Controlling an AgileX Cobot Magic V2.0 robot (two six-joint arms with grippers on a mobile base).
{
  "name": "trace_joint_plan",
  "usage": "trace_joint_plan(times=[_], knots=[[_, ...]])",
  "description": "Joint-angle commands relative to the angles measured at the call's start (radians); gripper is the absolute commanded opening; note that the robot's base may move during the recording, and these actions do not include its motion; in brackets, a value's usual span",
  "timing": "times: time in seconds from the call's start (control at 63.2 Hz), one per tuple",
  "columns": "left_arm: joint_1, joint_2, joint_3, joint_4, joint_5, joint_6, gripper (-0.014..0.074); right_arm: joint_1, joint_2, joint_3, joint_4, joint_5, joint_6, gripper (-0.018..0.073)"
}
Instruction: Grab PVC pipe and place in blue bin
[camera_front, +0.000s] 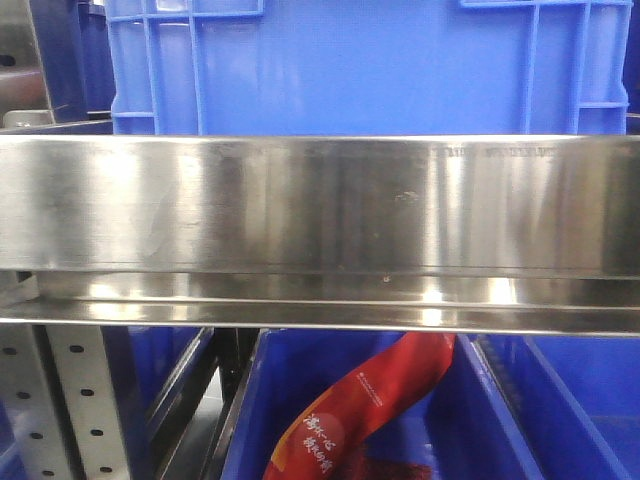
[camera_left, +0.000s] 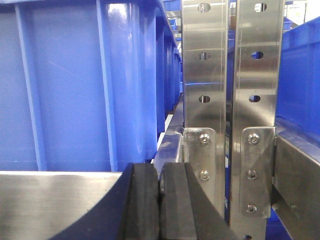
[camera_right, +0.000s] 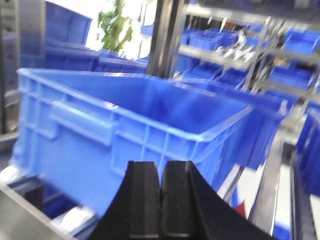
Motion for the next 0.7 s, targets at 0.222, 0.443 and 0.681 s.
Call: trace_joint_plan(times=[0.222, 0.443, 0.681], knots=[[0.005, -0.005, -0.001, -0.006, -0.018, -0.008, -0.0111, -0.001, -0.007, 0.146, -0.056, -0.233, 0.083, -0.0169], [0.005, -0.005, -0.001, -0.006, -0.018, -0.008, -0.0111, -0.003, -0.056, 0.235, -0.149, -0.333, 0.174, -0.0169], [0.005, -0.005, -0.001, -0.006, -0.018, -0.008, -0.0111, -0.11, -0.125, 0.332, -0.146, -0.366, 0.182, -0.0169]])
